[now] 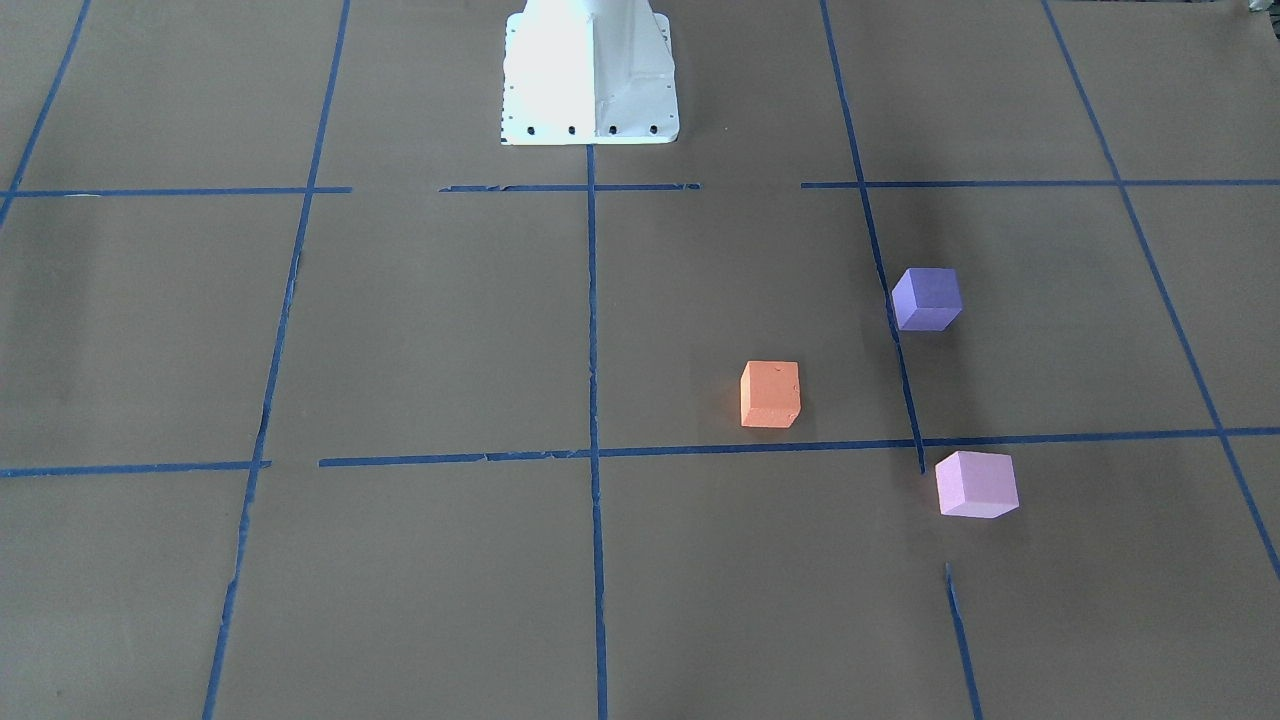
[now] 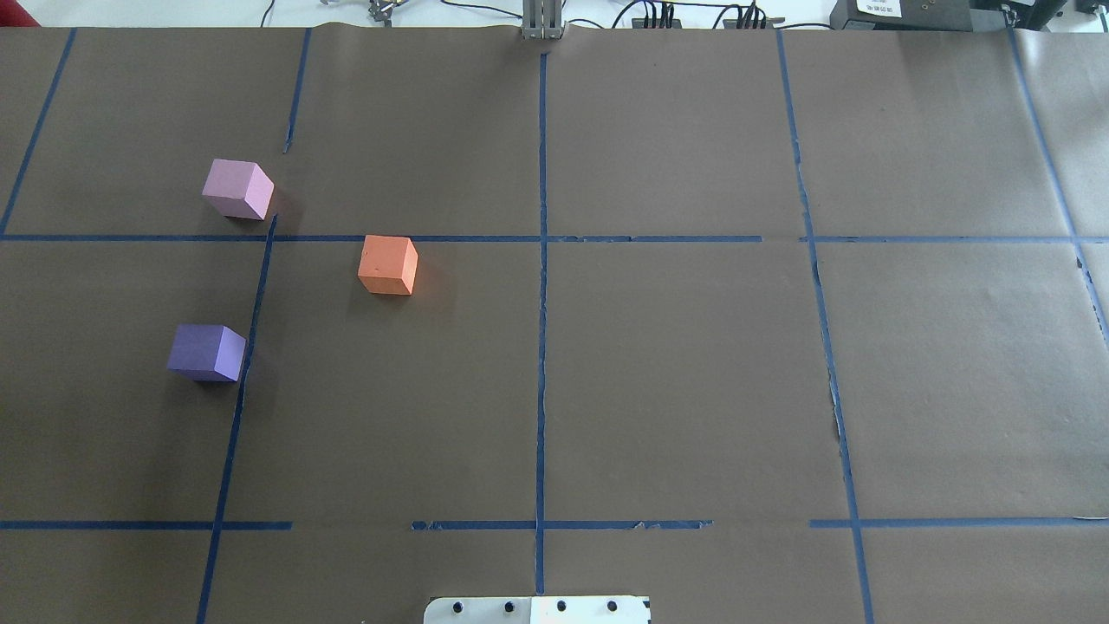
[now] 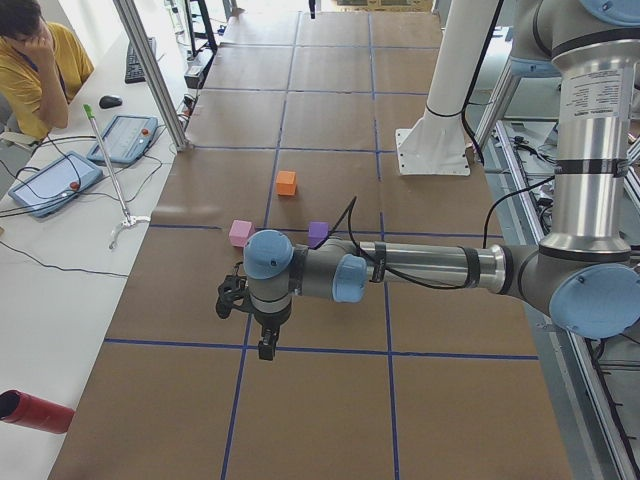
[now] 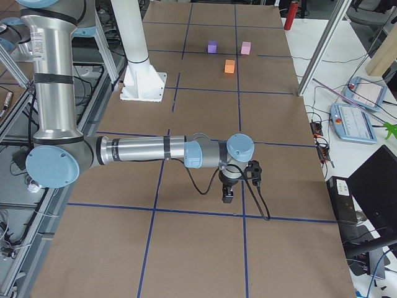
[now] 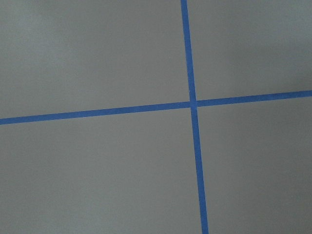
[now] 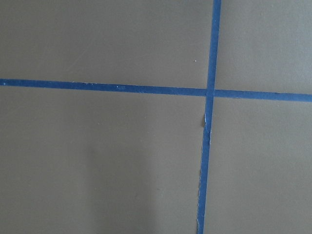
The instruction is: Arrange blocks in a line
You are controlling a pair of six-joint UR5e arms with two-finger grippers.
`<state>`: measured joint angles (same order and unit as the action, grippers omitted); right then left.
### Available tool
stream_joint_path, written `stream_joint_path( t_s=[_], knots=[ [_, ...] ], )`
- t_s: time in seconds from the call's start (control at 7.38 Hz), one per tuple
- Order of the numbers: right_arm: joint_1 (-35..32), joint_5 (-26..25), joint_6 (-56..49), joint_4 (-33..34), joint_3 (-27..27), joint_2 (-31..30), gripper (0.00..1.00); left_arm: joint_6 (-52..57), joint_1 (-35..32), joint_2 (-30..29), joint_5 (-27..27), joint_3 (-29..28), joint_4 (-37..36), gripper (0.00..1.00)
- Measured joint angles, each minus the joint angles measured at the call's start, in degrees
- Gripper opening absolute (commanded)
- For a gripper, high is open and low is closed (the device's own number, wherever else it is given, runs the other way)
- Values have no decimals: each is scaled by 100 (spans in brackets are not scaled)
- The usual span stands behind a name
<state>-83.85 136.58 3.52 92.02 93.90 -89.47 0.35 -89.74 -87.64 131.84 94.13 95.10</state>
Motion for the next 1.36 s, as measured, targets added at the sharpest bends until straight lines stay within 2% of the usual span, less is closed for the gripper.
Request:
stream_joint_path(
  t_s=[0.54,0.95,1.08,1.36],
  knots=[
    [0,0,0,0,-3,0,100,-38,55,-30,-3,76,18,100],
    [0,0,0,0,-3,0,100,-190,763,-622,1,294,21,100],
    [0,0,0,0,1,0,100,-713,1119,-855,8,336,26,100],
    [0,0,0,0,2,0,100,-2600,2016,-1564,13,398,155,100]
  ],
)
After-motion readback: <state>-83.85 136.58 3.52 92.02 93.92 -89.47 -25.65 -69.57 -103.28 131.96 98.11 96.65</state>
